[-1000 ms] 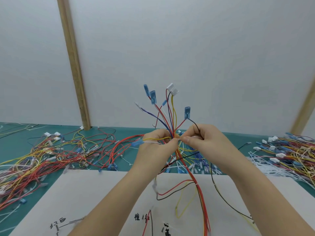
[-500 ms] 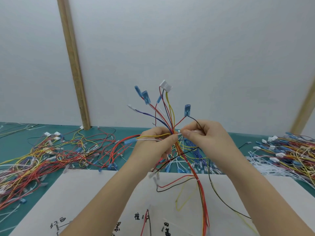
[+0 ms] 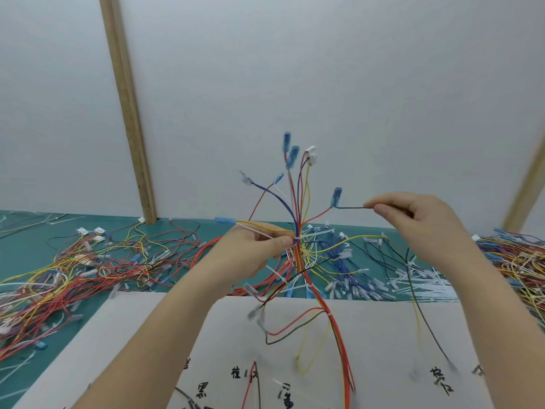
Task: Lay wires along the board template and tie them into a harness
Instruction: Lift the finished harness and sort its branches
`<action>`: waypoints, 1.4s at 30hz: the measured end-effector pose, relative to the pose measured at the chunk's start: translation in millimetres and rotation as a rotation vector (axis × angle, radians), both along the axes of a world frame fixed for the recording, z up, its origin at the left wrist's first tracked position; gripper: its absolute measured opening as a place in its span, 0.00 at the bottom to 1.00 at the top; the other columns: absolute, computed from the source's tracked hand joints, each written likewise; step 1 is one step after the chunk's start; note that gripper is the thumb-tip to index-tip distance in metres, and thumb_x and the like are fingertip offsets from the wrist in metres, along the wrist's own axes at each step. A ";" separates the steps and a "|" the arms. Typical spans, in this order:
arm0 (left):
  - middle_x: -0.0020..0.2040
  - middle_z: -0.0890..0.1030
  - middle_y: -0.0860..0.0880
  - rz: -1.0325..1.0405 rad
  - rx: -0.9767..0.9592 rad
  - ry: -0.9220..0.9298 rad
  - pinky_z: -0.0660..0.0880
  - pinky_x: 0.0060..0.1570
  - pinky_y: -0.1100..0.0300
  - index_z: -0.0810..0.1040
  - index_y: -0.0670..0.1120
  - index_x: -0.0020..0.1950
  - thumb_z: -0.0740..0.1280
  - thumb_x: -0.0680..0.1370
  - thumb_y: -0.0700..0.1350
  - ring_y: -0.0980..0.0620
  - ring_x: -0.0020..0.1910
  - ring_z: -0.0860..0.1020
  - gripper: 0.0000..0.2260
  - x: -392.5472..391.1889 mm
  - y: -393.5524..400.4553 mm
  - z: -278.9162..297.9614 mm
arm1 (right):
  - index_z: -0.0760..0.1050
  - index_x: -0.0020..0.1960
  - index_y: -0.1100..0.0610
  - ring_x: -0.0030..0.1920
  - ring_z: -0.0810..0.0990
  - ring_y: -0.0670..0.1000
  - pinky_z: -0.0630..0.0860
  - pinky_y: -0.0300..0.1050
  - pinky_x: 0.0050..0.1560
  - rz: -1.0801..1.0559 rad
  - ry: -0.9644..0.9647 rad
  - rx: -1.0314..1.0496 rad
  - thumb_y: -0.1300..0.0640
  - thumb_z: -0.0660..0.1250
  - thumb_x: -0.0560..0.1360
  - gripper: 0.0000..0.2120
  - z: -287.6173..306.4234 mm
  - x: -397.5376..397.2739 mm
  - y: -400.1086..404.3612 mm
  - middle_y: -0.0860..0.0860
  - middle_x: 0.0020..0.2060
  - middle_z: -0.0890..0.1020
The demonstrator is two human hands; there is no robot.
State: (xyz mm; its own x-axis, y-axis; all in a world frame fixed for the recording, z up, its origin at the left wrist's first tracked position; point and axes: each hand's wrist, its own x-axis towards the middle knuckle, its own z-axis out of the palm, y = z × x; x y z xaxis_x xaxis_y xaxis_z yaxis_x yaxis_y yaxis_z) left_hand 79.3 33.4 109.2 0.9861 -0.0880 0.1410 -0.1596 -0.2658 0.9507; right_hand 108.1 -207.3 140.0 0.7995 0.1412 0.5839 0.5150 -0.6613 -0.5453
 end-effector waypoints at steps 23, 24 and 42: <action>0.24 0.70 0.54 0.017 -0.207 -0.044 0.56 0.19 0.71 0.80 0.47 0.37 0.65 0.76 0.41 0.59 0.20 0.59 0.08 -1.2 10.2 10.4 | 0.74 0.39 0.53 0.36 0.80 0.48 0.75 0.45 0.44 0.298 0.706 -0.030 0.52 0.64 0.76 0.08 -26.7 8.4 -12.3 0.49 0.31 0.80; 0.24 0.69 0.54 0.019 -0.211 -0.045 0.55 0.19 0.71 0.80 0.46 0.39 0.65 0.76 0.41 0.58 0.20 0.59 0.07 -1.0 11.6 11.1 | 0.77 0.41 0.53 0.35 0.80 0.46 0.74 0.41 0.41 0.316 0.717 -0.060 0.56 0.66 0.75 0.04 -26.6 8.0 -14.5 0.47 0.31 0.80; 0.27 0.68 0.51 0.043 -0.193 -0.022 0.56 0.19 0.70 0.78 0.43 0.43 0.66 0.76 0.42 0.57 0.21 0.59 0.05 -2.0 9.4 10.4 | 0.78 0.50 0.47 0.38 0.78 0.38 0.67 0.26 0.35 -0.028 0.303 -0.172 0.60 0.73 0.69 0.13 -6.5 3.1 -21.0 0.40 0.40 0.80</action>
State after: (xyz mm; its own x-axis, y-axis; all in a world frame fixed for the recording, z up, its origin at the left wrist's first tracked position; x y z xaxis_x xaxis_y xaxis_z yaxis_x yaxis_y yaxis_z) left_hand 77.4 42.8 119.5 0.9848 -0.0155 0.1727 -0.1734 -0.0860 0.9811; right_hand 111.2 -228.3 133.5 0.9380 0.1920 0.2887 0.3267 -0.7683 -0.5504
